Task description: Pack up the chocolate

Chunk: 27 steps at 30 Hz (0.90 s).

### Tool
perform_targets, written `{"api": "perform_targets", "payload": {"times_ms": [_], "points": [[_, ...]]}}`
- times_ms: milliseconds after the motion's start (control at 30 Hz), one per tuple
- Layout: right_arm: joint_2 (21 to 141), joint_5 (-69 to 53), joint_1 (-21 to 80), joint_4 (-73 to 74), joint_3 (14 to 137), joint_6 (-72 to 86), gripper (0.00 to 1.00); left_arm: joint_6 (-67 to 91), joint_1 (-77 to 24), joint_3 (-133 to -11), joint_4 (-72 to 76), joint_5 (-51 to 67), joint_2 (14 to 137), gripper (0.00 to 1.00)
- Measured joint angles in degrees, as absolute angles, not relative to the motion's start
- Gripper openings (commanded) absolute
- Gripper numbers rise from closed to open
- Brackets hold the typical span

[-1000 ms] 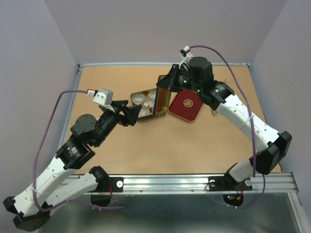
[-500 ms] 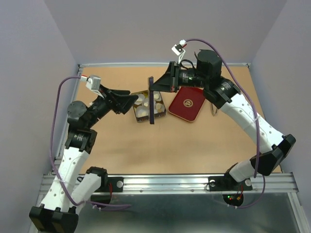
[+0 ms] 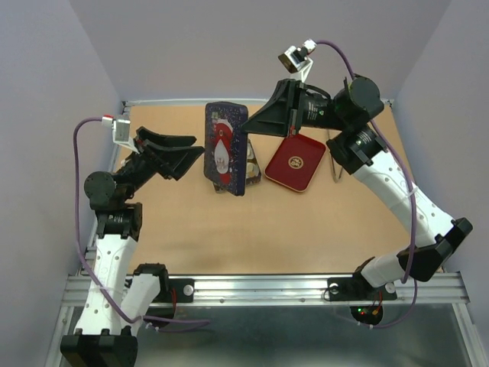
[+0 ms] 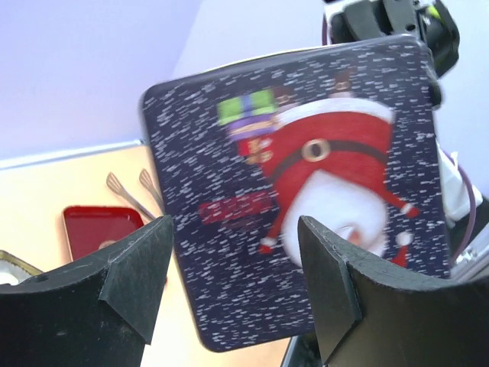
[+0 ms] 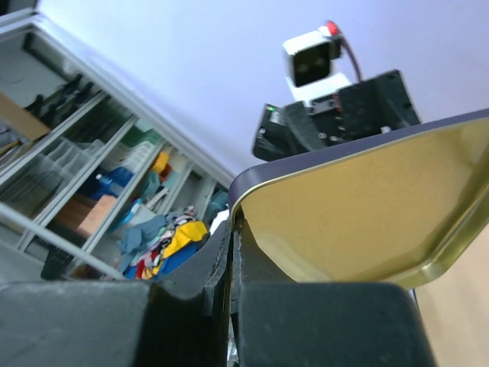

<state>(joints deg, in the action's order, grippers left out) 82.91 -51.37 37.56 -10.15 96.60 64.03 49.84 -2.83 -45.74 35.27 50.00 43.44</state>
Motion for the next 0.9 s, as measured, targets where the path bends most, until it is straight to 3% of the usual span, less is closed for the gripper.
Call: {"api": "perform_targets", "payload": {"times_ms": [233,500,900], "points": [[82.8,-53.0,37.6,-20.7,96.6,70.7,0.0,58.2,0.5,-46.3,37.8,50.2,43.7,0.77],[82.8,-53.6,37.6,-24.4,96.6,73.7,0.01,73.0,0.9,-45.7,51.6,50.2,45.5,0.78],[82.9,-54.0,37.6,-32.6,96.6,79.3,0.0,75.2,0.9,-45.8,52.4,49.4,46.1,0.78]]}}
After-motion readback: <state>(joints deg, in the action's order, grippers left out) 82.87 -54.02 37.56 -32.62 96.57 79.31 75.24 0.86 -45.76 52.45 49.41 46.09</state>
